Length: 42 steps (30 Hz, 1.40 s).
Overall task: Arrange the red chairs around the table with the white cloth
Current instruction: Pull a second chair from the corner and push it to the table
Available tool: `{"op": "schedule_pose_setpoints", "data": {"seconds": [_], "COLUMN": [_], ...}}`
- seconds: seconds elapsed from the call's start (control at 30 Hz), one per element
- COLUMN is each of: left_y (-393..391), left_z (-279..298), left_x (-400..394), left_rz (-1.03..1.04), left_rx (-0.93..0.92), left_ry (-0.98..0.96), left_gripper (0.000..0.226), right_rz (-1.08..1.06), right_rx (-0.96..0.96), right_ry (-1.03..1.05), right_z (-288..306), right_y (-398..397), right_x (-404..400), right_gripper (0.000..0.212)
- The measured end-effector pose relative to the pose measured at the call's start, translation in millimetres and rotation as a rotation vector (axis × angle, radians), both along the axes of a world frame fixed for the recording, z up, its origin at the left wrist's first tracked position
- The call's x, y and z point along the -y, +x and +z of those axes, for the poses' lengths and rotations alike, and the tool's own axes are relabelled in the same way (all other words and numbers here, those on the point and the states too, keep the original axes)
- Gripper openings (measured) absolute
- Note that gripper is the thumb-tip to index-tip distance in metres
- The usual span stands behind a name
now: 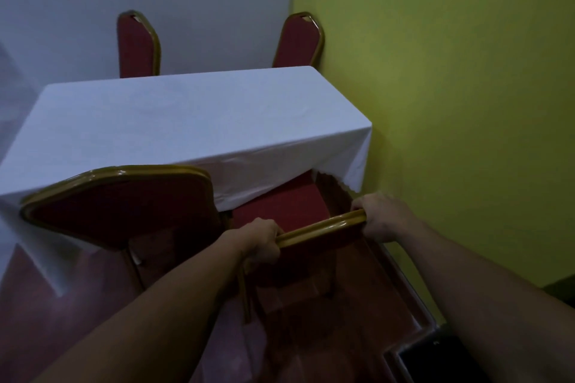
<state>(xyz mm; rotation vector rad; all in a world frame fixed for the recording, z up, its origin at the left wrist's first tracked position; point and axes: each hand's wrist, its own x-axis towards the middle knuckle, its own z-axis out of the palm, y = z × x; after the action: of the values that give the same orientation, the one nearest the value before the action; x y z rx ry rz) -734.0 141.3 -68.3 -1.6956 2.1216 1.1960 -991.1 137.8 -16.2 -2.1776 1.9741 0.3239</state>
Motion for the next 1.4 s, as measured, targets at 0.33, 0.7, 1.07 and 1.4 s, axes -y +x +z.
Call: {"op": "schedule_pose_setpoints", "data": {"seconds": [0.33,0.7,1.07,1.4], "left_y": [2,4,-5,-9], "left_z": [-11,-18,-17,-19], "left_x": [27,87,147,169], "left_rz": [0.175,0.424,0.47,0.47], "left_rx": [-0.055,-0.107,-0.072,-0.033], "left_ry": [-0.059,-0.172,-0.201,-0.213], "left_gripper": [0.047,0.026,0.025,0.027], "right_rz": [-0.013,-0.026,-0.049,-0.066], "right_rx": [0.002,0.04,0.064,0.081], "right_ry": [-0.001,-0.033,-0.031,-0.043], "right_z": [-3,-8,-12,-20], "right_y": [11,29,23,16], "right_x": [45,118,190,219], "right_gripper": [0.018,0.02,0.014,0.012]}}
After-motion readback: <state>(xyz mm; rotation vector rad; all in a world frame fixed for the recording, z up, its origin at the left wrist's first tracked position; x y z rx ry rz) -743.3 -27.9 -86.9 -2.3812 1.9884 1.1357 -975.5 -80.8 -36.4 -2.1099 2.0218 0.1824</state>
